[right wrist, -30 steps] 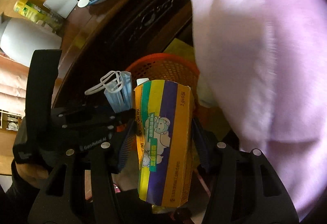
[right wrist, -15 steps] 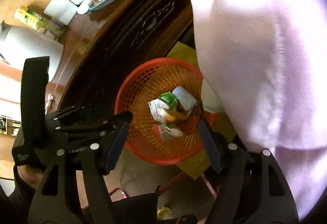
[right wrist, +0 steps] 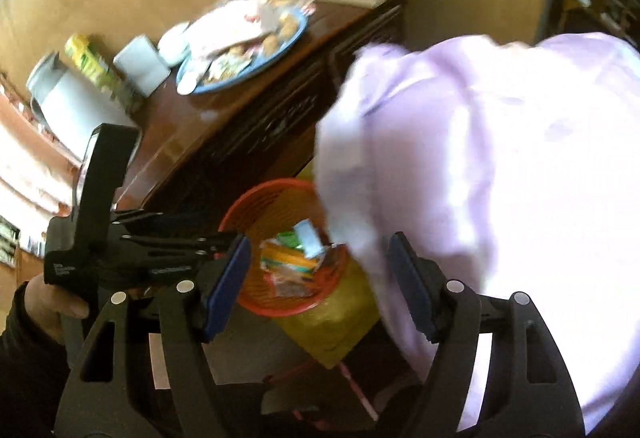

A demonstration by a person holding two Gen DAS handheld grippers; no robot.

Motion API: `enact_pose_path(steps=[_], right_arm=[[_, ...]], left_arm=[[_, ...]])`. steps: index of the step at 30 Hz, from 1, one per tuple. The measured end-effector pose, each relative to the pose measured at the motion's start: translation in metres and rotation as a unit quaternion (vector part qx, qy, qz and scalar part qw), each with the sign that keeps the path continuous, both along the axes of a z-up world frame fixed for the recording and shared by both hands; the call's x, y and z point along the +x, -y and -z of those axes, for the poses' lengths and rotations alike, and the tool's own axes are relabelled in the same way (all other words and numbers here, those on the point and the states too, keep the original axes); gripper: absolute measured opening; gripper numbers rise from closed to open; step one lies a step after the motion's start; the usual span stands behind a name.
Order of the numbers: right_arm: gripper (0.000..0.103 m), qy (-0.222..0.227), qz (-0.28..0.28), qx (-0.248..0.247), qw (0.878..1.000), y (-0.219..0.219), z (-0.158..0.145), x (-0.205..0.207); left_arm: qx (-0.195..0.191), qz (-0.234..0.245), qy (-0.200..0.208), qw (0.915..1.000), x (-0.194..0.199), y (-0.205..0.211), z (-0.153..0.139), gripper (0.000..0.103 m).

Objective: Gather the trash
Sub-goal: 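Carry mask and box to the orange wastebasket and open both tools, then swing both tools back over the table toward the red jelly cup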

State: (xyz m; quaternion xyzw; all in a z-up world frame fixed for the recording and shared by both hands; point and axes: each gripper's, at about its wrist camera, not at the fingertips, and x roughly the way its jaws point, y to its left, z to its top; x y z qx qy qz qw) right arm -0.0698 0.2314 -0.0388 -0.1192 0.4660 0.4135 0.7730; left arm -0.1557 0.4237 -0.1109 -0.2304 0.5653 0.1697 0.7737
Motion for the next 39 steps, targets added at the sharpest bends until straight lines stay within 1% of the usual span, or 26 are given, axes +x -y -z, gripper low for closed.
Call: enact_pose_path(steps=[1, 4, 7, 9, 11, 13, 14, 16, 18, 21, 24, 25, 27, 28, 30, 31, 32, 34, 36, 39], right_arm=[[0.07, 0.003, 0.01, 0.001, 1.0, 0.008, -0.002, 0.003], [0.07, 0.014, 0.061, 0.005, 0.998, 0.05, -0.01, 0.019], [0.07, 0.008, 0.096, 0.019, 0.995, 0.09, -0.013, 0.033], [0.07, 0.007, 0.125, 0.026, 0.992, 0.117, -0.012, 0.043], [0.07, 0.007, 0.158, 0.029, 0.987, 0.147, -0.014, 0.054], [0.07, 0.009, 0.195, 0.03, 0.98, 0.177, -0.017, 0.062], [0.07, 0.013, 0.206, 0.028, 0.978, 0.185, -0.018, 0.064], [0.07, 0.026, 0.233, 0.023, 0.972, 0.211, -0.022, 0.069], [0.07, 0.037, 0.26, 0.025, 0.965, 0.237, -0.026, 0.073], [0.07, 0.048, 0.303, 0.022, 0.951, 0.282, -0.029, 0.085], [0.07, 0.054, 0.341, 0.019, 0.938, 0.325, -0.032, 0.097], [0.07, 0.054, 0.353, 0.02, 0.934, 0.339, -0.033, 0.102], [0.07, 0.054, 0.371, 0.02, 0.927, 0.358, -0.033, 0.109], [0.07, 0.054, 0.384, 0.019, 0.921, 0.373, -0.033, 0.114], [0.07, 0.054, 0.397, 0.018, 0.916, 0.388, -0.034, 0.12], [0.07, 0.055, 0.406, 0.016, 0.912, 0.399, -0.033, 0.124], [0.07, 0.054, 0.412, 0.015, 0.909, 0.406, -0.033, 0.129], [0.07, 0.051, 0.423, 0.017, 0.905, 0.42, -0.031, 0.136], [0.072, 0.048, 0.434, 0.018, 0.899, 0.434, -0.027, 0.146], [0.072, 0.046, 0.447, 0.017, 0.893, 0.446, -0.024, 0.156]], left_arm=[[0.005, 0.006, 0.006, 1.0, 0.003, 0.007, -0.007, 0.065], [0.01, 0.025, 0.018, 0.9995, 0.013, 0.027, -0.021, 0.065], [0.014, 0.059, 0.033, 0.9976, 0.03, 0.058, -0.037, 0.065], [0.026, 0.082, 0.036, 0.9956, 0.043, 0.077, -0.043, 0.065], [0.037, 0.11, 0.043, 0.9923, 0.061, 0.102, -0.052, 0.065], [0.03, 0.123, 0.061, 0.9901, 0.075, 0.121, -0.06, 0.065], [0.022, 0.129, 0.071, 0.9888, 0.082, 0.131, -0.063, 0.065], [0.014, 0.142, 0.076, 0.9868, 0.095, 0.151, -0.065, 0.065], [0.016, 0.16, 0.075, 0.9841, 0.108, 0.171, -0.066, 0.065], [0.025, 0.192, 0.081, 0.9777, 0.133, 0.203, -0.071, 0.065], [0.026, 0.218, 0.095, 0.9709, 0.159, 0.234, -0.082, 0.065], [0.027, 0.231, 0.103, 0.9671, 0.172, 0.248, -0.087, 0.065], [0.03, 0.247, 0.115, 0.9617, 0.186, 0.264, -0.09, 0.065], [0.034, 0.258, 0.12, 0.9579, 0.198, 0.279, -0.092, 0.065], [0.034, 0.277, 0.124, 0.9521, 0.22, 0.303, -0.096, 0.065], [0.035, 0.287, 0.124, 0.9492, 0.231, 0.317, -0.097, 0.065], [0.037, 0.294, 0.123, 0.947, 0.238, 0.327, -0.097, 0.065], [0.042, 0.316, 0.122, 0.9401, 0.259, 0.35, -0.095, 0.065], [0.039, 0.328, 0.111, 0.9374, 0.275, 0.366, -0.09, 0.065], [0.022, 0.337, 0.093, 0.9366, 0.303, 0.387, -0.079, 0.064]])
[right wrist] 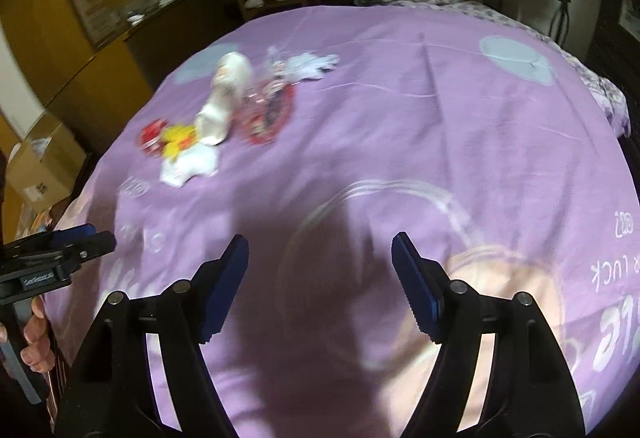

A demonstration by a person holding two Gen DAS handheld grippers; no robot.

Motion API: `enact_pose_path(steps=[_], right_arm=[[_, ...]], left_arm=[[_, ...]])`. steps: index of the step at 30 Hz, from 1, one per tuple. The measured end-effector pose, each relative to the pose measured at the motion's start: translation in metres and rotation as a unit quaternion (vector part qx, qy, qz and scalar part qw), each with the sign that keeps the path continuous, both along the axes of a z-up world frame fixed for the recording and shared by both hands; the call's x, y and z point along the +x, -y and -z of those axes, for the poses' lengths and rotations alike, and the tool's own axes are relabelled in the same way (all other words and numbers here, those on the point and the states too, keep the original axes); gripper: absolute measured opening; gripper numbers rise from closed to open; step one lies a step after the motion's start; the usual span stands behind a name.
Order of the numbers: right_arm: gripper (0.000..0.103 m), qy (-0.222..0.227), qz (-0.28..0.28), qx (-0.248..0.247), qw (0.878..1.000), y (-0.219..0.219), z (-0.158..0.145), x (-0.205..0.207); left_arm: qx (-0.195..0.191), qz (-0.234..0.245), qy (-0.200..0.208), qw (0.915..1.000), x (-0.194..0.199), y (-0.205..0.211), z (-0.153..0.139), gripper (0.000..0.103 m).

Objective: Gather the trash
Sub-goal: 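Swing both tools back over the table toward the red jelly cup, then grasp the red jelly cup with the left tool while the right tool grasps white tissue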

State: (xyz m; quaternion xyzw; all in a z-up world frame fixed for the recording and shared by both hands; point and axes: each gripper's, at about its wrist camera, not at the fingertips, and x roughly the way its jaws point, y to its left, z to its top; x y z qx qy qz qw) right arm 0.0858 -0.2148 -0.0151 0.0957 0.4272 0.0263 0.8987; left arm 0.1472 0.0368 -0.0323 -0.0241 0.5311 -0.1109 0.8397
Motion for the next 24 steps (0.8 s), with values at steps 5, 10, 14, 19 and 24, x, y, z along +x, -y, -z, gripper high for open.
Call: enact_pose_path(steps=[5, 10, 14, 19, 24], right_arm=[[0.072, -0.004, 0.013, 0.007, 1.0, 0.018, 0.01, 0.022], [0.072, -0.005, 0.009, 0.0, 1.0, 0.02, 0.015, 0.04], [0.072, 0.002, -0.001, -0.004, 1.0, 0.014, 0.011, 0.053], [0.072, 0.01, -0.013, -0.006, 1.0, 0.004, 0.008, 0.061], [0.072, 0.008, -0.023, -0.009, 1.0, -0.007, 0.01, 0.063]], left_arm=[[0.003, 0.008, 0.005, 1.0, 0.029, 0.018, 0.001, 0.064], [0.016, -0.017, 0.019, 0.9995, 0.058, 0.004, 0.0, 0.064], [0.014, -0.042, 0.017, 0.9989, 0.076, -0.015, 0.002, 0.064], [0.005, -0.066, 0.028, 0.9974, 0.094, -0.033, 0.003, 0.064], [0.013, -0.075, 0.028, 0.9967, 0.114, -0.042, 0.011, 0.064]])
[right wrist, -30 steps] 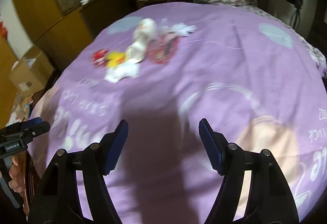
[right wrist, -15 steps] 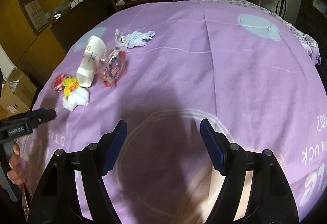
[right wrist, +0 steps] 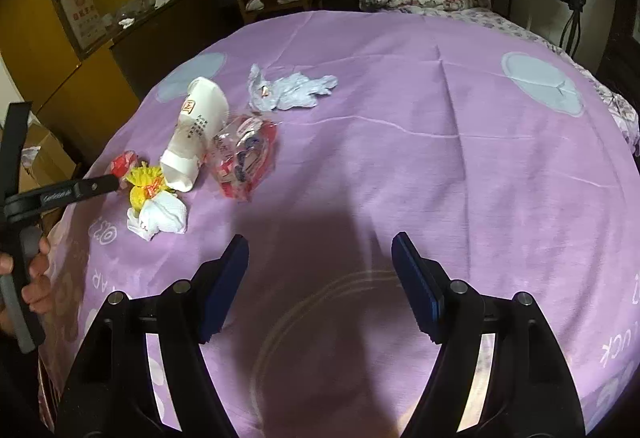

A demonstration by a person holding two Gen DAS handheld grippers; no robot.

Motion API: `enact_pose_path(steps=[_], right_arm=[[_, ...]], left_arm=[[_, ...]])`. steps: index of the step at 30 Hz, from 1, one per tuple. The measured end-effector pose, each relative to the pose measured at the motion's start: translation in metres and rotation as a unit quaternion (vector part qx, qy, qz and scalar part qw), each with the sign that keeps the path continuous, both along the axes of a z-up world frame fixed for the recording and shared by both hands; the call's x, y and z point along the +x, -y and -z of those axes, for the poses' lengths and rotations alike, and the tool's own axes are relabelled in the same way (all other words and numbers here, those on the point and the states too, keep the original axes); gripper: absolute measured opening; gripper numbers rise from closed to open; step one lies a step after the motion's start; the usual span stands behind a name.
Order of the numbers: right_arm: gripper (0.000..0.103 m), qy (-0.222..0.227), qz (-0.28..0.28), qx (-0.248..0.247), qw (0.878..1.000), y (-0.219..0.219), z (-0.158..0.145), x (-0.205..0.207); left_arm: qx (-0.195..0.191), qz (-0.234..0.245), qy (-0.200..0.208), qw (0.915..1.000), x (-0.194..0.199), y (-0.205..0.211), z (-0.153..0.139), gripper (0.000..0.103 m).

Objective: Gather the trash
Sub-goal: 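Grasp the red jelly cup with the left tool while the right tool grasps white tissue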

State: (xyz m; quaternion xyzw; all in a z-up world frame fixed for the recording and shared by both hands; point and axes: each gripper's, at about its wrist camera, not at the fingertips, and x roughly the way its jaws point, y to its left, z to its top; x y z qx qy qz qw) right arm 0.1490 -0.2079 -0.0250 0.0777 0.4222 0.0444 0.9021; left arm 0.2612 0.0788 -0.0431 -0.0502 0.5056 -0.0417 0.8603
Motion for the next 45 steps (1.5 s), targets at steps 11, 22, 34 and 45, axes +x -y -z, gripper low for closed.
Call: enact_pose_path(steps=[11, 22, 34, 45], right_arm=[[0.073, -0.002, -0.013, -0.015, 1.0, -0.016, 0.001, 0.005], [0.074, -0.003, -0.018, -0.022, 1.0, -0.024, -0.002, 0.007], [0.074, -0.016, -0.046, -0.018, 0.999, -0.05, 0.001, 0.02], [0.074, -0.033, -0.126, -0.032, 0.991, -0.124, 0.011, 0.048]], left_arm=[[-0.015, 0.011, -0.001, 0.9998, 0.036, 0.004, 0.008, 0.072], [0.014, 0.017, -0.024, 0.9995, 0.056, 0.014, 0.028, 0.056], [0.014, 0.044, -0.028, 0.9985, -0.019, -0.013, 0.007, 0.056], [-0.009, 0.046, -0.028, 0.9985, -0.077, -0.036, 0.01, 0.056]])
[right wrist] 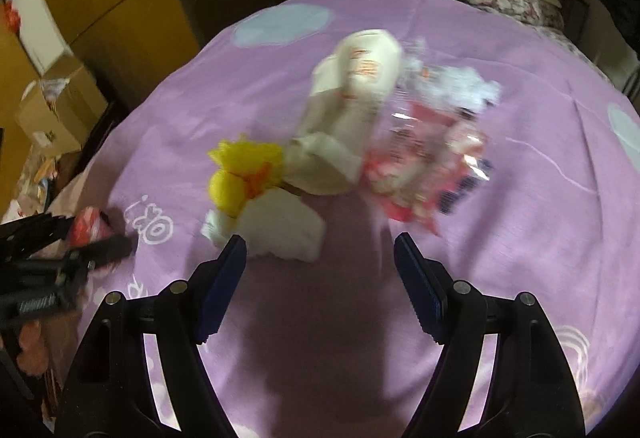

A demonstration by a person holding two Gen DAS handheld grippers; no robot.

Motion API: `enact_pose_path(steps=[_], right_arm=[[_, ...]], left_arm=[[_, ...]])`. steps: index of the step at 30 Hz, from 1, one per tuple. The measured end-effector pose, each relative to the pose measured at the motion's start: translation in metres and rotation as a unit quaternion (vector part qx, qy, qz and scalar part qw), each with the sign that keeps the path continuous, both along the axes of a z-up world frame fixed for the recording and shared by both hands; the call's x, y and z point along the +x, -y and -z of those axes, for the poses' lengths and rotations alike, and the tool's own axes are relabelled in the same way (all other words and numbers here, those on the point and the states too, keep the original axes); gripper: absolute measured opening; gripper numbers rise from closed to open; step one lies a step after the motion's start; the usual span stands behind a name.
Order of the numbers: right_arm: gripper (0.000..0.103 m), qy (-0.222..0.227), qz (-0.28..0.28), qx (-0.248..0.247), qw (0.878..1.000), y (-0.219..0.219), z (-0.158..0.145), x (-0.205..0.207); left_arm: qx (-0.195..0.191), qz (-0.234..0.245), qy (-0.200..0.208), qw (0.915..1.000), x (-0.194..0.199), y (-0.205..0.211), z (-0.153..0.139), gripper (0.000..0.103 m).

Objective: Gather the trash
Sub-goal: 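Grasp the red jelly cup with the left tool while the right tool grasps white tissue, then carry cup and tissue to the orange wastebasket and open both tools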

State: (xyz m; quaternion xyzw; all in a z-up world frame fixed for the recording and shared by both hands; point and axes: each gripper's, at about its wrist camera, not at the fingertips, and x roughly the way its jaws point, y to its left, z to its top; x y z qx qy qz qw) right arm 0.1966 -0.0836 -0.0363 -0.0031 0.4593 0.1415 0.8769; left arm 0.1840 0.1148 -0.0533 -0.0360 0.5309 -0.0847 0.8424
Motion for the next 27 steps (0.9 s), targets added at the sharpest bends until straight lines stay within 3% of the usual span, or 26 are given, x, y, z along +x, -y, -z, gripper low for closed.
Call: enact_pose_path(steps=[7, 8, 10, 13, 27], right_arm=[[0.071, 0.01, -0.016, -0.022, 1.0, -0.021, 0.003, 0.004], [0.064, 0.013, -0.019, -0.023, 0.999, -0.021, 0.002, 0.002], [0.032, 0.005, -0.037, -0.016, 0.999, -0.022, 0.0, -0.004], [0.022, 0.011, -0.047, -0.008, 0.999, -0.018, -0.007, -0.021], [0.019, 0.005, -0.054, 0.046, 0.997, -0.005, -0.03, -0.115]], left_arm=[[-0.006, 0.003, -0.005, 1.0, -0.008, -0.003, 0.003, 0.056], [-0.006, 0.002, -0.006, 1.0, -0.008, -0.003, 0.003, 0.056], [-0.007, 0.0, -0.009, 0.9999, -0.011, -0.005, 0.004, 0.056], [-0.008, -0.003, -0.011, 0.9999, -0.016, -0.007, 0.003, 0.056], [-0.021, -0.01, -0.009, 0.9997, -0.089, -0.02, -0.02, 0.057]])
